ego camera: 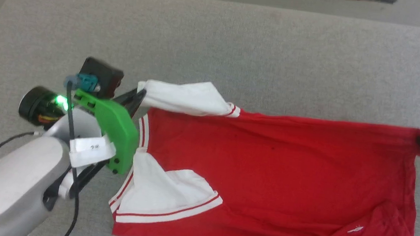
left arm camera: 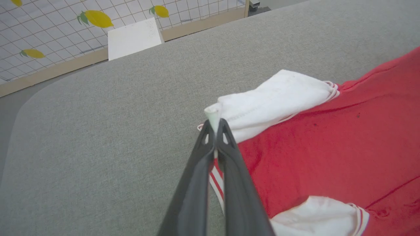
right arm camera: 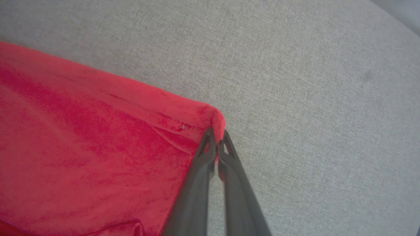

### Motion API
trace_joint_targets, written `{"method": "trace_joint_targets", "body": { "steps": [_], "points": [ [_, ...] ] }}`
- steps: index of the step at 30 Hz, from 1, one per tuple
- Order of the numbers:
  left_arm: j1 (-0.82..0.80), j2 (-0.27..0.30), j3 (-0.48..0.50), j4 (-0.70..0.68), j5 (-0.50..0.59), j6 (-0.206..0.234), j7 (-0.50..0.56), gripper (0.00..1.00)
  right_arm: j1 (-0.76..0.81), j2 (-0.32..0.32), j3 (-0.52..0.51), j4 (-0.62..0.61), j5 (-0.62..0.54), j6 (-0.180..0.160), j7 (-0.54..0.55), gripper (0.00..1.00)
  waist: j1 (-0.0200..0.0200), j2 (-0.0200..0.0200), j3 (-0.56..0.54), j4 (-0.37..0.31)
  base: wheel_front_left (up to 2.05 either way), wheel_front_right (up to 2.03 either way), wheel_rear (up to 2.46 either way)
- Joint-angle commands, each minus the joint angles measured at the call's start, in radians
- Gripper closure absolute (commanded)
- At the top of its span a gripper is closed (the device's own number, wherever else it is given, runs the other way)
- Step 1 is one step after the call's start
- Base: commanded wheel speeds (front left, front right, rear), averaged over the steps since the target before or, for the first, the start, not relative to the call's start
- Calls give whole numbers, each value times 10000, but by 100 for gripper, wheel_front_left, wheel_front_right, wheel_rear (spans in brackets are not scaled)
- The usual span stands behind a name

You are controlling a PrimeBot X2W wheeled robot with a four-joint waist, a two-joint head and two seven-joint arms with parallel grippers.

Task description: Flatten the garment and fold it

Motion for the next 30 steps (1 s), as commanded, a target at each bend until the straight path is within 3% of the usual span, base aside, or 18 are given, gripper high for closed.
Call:
{"method": "trace_joint_targets", "body": {
  "steps": [1,9,14,20,28,29,30],
  "points": [
    [368,179,22,-114,-135,167,-65,100,512,132,-244,-181,56,-13,-112,100,0,0,-654,59,0,0,0],
    [1888,759,-241,-748,-715,798,247,100,2729,543,-1290,-1256,-195,-13,238,100,0,0,-1111,52,0,0,0],
    [2745,1036,-597,-847,-1046,1037,593,100,3906,483,-1521,-1818,-567,-13,718,100,0,0,-1108,41,0,0,0],
    [3207,1094,-915,-551,-1252,1146,932,100,4658,645,-1681,-2156,-906,-13,1117,100,0,0,-964,25,0,0,0],
    [3108,770,-1484,92,-1039,910,1418,100,4737,729,-1144,-2182,-1365,-13,1202,100,0,0,-863,-2,0,0,0],
    [3058,724,-1570,228,-952,864,1460,100,4716,738,-1048,-2153,-1403,-13,1214,84,0,0,-869,-5,0,0,0],
    [3019,689,-1637,338,-874,822,1478,20,4696,738,-976,-2142,-1420,-13,1197,6,0,0,-877,-9,0,0,0]
  ]
}}
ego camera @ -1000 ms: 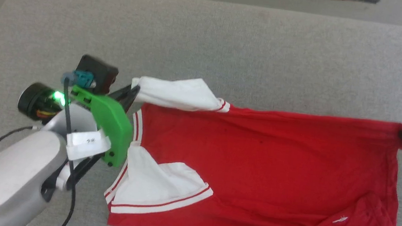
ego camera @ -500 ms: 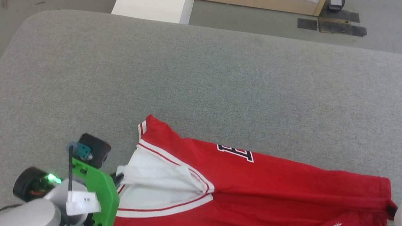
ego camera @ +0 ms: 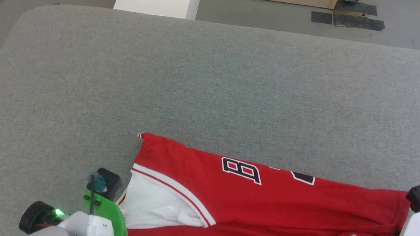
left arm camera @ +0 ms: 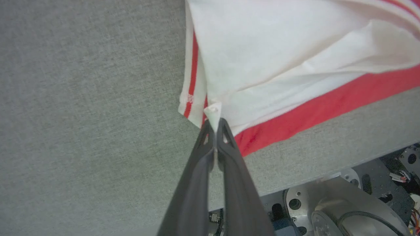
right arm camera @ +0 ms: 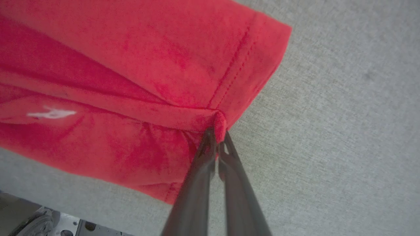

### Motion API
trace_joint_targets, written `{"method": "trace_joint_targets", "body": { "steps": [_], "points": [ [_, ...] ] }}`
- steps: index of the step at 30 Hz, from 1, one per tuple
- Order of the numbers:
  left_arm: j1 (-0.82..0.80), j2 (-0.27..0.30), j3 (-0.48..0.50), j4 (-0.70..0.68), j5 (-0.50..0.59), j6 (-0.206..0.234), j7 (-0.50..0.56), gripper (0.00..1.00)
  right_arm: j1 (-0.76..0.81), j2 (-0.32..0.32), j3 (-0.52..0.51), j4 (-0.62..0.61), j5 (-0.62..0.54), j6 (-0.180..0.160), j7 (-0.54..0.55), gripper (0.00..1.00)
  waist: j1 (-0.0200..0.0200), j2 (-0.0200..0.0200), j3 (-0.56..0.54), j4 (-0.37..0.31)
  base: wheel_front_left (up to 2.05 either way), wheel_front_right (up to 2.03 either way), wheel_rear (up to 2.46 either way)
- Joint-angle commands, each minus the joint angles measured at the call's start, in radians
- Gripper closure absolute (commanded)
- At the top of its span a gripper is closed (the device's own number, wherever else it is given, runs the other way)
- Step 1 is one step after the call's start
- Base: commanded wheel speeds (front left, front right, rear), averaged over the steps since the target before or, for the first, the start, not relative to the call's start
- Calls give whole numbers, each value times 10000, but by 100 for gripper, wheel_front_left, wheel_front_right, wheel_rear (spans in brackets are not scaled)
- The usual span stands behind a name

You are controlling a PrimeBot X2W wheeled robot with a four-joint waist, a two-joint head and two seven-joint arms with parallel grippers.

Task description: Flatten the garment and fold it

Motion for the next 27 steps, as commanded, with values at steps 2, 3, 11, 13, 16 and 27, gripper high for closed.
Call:
{"method": "trace_joint_targets", "body": {
  "steps": [2,3,11,13,16,27],
  "points": [
    [-136,-113,-121,334,247,-112,42,0,39,149,155,206,53,-11,78,0,0,0,-47,-16,0,0,0],
    [-149,-175,-163,456,270,-154,34,0,-2,189,178,242,129,-11,95,0,0,0,-94,-28,0,0,0],
    [-302,-428,125,687,245,-480,-737,0,-554,97,118,-66,648,-11,-276,0,0,0,-723,-135,0,0,0],
    [-332,-471,403,633,191,-540,-1237,0,-637,122,7,-219,942,-11,-231,0,0,0,-919,-147,0,0,0],
    [-306,-642,1268,908,252,-321,-2917,0,-591,255,-499,-622,1450,-11,-237,0,0,0,-1335,-127,0,0,0],
    [222,-1117,2349,1464,1284,210,-6986,0,345,2414,-2902,-896,230,-11,-516,0,0,0,-1550,-16,0,0,0]
  ]
}}
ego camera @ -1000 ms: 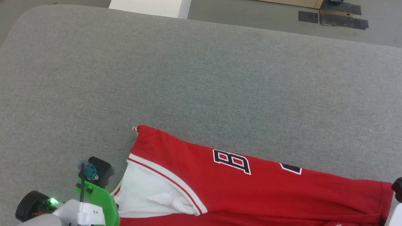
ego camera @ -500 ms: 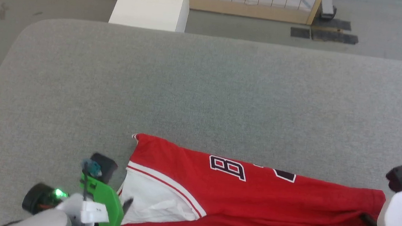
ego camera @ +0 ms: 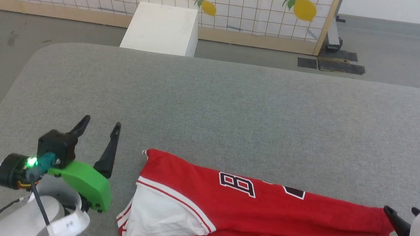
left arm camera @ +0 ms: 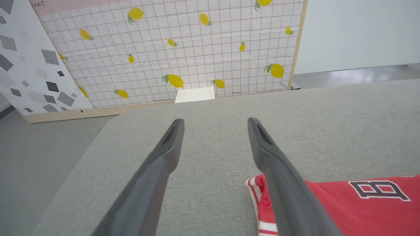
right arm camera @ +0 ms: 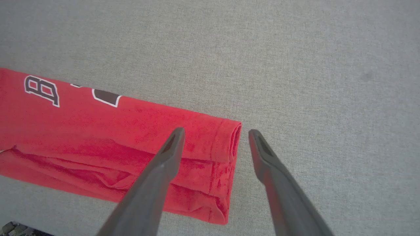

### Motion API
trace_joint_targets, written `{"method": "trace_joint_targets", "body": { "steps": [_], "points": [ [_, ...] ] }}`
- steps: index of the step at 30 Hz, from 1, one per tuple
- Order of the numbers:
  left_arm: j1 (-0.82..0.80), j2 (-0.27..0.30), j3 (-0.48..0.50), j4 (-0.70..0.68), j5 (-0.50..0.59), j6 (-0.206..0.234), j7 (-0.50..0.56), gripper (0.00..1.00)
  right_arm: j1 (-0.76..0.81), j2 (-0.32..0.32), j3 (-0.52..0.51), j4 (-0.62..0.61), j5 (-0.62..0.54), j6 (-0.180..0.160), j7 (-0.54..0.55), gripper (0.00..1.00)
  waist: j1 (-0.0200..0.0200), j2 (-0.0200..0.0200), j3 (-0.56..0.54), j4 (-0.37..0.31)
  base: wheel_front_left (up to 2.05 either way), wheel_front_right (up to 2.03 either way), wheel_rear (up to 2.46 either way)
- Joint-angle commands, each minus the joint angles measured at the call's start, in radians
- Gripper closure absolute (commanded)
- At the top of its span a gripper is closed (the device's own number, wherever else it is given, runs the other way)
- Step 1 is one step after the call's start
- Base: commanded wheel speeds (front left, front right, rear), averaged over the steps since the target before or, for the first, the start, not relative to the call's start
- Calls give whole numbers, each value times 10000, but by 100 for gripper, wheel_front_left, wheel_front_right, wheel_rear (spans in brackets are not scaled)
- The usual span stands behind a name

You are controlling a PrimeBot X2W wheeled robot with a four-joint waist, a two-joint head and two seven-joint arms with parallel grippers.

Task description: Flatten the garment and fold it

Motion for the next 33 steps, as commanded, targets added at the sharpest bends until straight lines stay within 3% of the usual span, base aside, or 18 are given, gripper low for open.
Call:
{"method": "trace_joint_targets", "body": {
  "steps": [1,7,14,22,30,31,32,33],
  "points": [
    [252,-91,103,31,273,167,-331,0,222,401,-285,-82,-277,-13,-25,0,0,0,34,20,0,0,0],
    [885,-209,404,-371,1656,546,-790,0,580,1850,-1313,-212,-1395,-13,155,0,0,0,224,80,0,0,0],
    [1983,-737,1275,-1094,4209,957,-804,0,366,3105,-2553,215,-2538,-13,667,0,0,0,634,267,0,0,0],
    [2296,-1282,1773,-1007,5035,418,-805,0,234,3424,-2876,944,-2828,-13,989,0,0,0,984,542,0,0,0],
    [2461,-1782,2374,-848,5378,-67,-806,0,439,3468,-2223,1236,-2475,-13,1401,0,0,0,1301,718,0,0,0],
    [2483,-1829,2448,-831,5412,-106,-806,0,501,3469,-2062,1248,-2411,-13,1490,40,0,0,1318,727,0,0,0],
    [2512,-1887,2536,-814,5454,-158,-806,0,572,3470,-1901,1246,-2354,-13,1576,96,0,0,1328,734,0,0,0],
    [2536,-1930,2598,-800,5487,-208,-806,0,629,3470,-1775,1233,-2331,-13,1637,100,0,0,1322,738,0,0,0]
  ]
}}
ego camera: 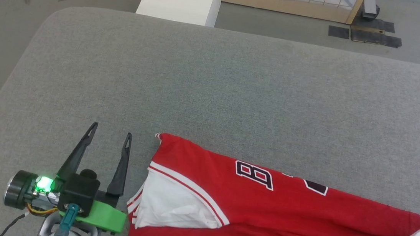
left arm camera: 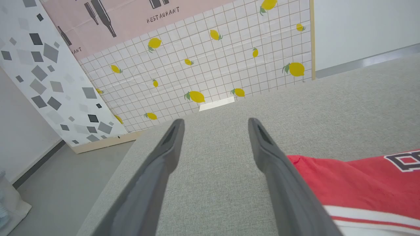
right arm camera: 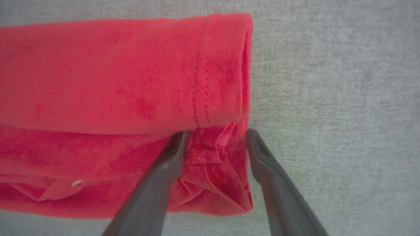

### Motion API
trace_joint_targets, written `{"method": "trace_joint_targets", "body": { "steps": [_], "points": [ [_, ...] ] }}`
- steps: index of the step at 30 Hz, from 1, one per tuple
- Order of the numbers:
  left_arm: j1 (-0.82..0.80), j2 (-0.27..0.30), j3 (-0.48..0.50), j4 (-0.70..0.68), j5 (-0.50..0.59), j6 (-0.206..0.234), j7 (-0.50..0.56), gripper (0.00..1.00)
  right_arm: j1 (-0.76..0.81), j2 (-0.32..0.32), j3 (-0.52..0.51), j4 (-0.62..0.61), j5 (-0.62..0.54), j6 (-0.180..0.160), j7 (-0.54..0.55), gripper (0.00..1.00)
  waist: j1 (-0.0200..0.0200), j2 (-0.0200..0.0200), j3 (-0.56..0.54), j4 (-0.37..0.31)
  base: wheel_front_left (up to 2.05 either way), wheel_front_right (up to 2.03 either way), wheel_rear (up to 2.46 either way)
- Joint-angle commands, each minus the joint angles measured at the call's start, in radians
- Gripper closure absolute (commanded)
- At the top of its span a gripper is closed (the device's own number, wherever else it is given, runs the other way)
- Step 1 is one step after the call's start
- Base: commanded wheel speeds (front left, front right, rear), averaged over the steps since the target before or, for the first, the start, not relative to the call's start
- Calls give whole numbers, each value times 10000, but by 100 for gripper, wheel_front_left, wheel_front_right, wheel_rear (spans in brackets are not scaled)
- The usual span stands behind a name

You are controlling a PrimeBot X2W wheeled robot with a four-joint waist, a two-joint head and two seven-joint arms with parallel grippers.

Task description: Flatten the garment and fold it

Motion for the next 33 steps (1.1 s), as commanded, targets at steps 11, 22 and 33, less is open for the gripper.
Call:
{"method": "trace_joint_targets", "body": {
  "steps": [11,22,33],
  "points": [
    [403,-458,702,306,382,-716,-47,0,216,169,453,-225,145,81,-114,100,0,0,-407,-29,0,0,0],
    [522,-717,1206,409,612,-1242,-47,0,-672,-2027,-715,560,239,81,-1350,100,0,0,-412,-102,0,0,0],
    [765,-991,1585,651,708,-1587,-47,0,-569,-2966,258,1164,793,81,-1746,100,0,0,-915,-199,0,0,0]
  ]
}}
